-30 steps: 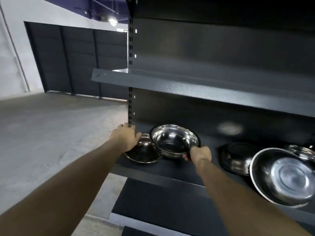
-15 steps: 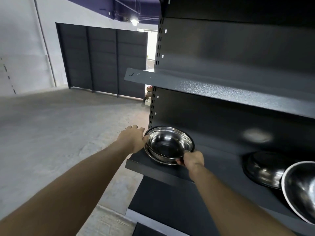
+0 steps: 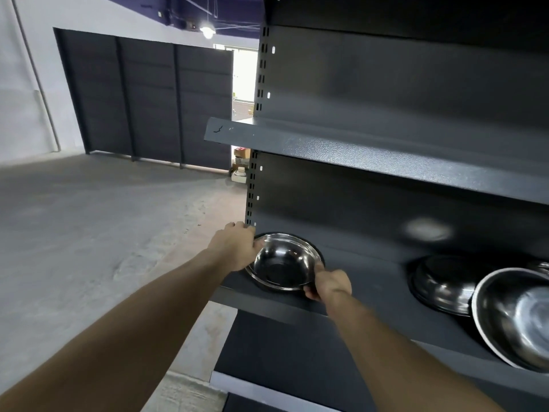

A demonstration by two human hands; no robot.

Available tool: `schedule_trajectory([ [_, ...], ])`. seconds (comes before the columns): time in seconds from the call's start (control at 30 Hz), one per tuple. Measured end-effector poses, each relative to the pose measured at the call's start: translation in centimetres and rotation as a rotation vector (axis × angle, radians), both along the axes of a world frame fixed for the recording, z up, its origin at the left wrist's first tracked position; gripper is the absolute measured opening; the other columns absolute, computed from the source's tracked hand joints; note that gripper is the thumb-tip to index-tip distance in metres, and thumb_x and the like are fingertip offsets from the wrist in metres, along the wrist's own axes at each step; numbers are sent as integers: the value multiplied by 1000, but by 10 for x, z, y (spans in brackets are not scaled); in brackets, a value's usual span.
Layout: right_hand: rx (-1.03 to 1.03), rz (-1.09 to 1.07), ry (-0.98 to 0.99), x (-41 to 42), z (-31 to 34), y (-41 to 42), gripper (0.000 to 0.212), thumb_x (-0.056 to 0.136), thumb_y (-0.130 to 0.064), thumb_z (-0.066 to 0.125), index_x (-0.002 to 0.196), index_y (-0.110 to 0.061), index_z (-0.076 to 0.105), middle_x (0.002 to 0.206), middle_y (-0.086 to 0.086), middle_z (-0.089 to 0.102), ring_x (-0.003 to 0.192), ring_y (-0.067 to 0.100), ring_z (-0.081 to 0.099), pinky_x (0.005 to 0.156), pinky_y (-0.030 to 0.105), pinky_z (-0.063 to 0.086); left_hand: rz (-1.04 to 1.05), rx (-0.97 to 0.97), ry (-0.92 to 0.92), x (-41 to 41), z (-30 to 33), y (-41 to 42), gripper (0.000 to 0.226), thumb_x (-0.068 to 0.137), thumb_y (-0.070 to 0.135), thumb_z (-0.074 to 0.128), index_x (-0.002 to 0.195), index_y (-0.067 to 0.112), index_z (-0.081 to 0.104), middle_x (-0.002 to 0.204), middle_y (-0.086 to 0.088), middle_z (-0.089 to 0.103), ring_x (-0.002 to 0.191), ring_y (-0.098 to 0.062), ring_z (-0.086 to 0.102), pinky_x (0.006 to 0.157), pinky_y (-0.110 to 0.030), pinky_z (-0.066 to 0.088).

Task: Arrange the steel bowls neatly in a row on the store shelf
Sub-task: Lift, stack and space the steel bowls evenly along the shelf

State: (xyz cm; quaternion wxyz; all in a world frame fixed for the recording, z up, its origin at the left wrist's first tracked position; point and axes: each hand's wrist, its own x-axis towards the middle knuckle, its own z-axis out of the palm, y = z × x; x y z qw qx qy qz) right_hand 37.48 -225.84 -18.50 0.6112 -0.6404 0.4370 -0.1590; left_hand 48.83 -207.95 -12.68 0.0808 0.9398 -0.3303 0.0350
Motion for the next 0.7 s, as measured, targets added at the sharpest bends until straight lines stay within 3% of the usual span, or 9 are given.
schedule_trajectory([
  [0.13, 0, -97, -33, -20, 11, -14, 29, 103, -30, 52, 98, -2, 49, 79, 14, 61, 45, 22, 58, 29, 21, 45, -71, -4, 24, -7, 0, -27, 52, 102, 46, 33, 140, 13, 48, 141, -13, 49, 130, -31, 44, 103, -45, 43],
  [0.2, -7, -140, -36, -32, 15, -24, 34, 104, -31, 51, 119, -1, 48, 97, 17, 61, 48, 23, 59, 28, 21, 45, -124, 16, 24, -14, 0, -46, 53, 102, 47, 33, 141, 14, 47, 142, -13, 48, 132, -32, 44, 105, -46, 42],
  [0.3, -58, -182, 16, -58, 19, -43, 56, 104, -35, 48, 150, -5, 33, 123, 21, 60, 49, 24, 60, 30, 23, 48, -212, 28, 40, -30, -1, -80, 54, 101, 49, 34, 142, 17, 46, 144, -11, 47, 132, -31, 44, 106, -46, 41],
  [0.47, -152, -268, 69, -106, 24, -68, 64, 99, -45, 53, 151, -12, 37, 90, 0, 58, 46, 19, 61, 31, 18, 43, -342, 47, 74, -60, -7, -129, 55, 99, 52, 36, 140, 18, 50, 142, -13, 48, 130, -32, 47, 107, -43, 40],
  [0.53, -170, -292, 72, -123, 26, -75, 61, 97, -47, 55, 146, -13, 44, 97, 3, 63, 61, 24, 69, 39, 23, 51, -379, 56, 88, -71, -8, -144, 55, 98, 53, 38, 141, 22, 50, 148, -13, 43, 133, -33, 45, 109, -43, 39],
  [0.6, -188, -325, 75, -138, 28, -82, 53, 96, -48, 56, 137, -15, 52, 95, 4, 65, 78, 30, 72, 61, 35, 61, -417, 59, 94, -83, -8, -157, 54, 98, 55, 39, 142, 25, 49, 153, -12, 37, 136, -32, 43, 111, -41, 38],
  [0.7, -194, -392, 34, -160, 27, -92, 44, 95, -47, 58, 127, -18, 56, 88, 0, 66, 87, 31, 72, 79, 42, 61, -470, 61, 112, -105, -10, -175, 56, 97, 55, 39, 147, 29, 43, 159, -10, 31, 142, -30, 37, 114, -41, 32],
])
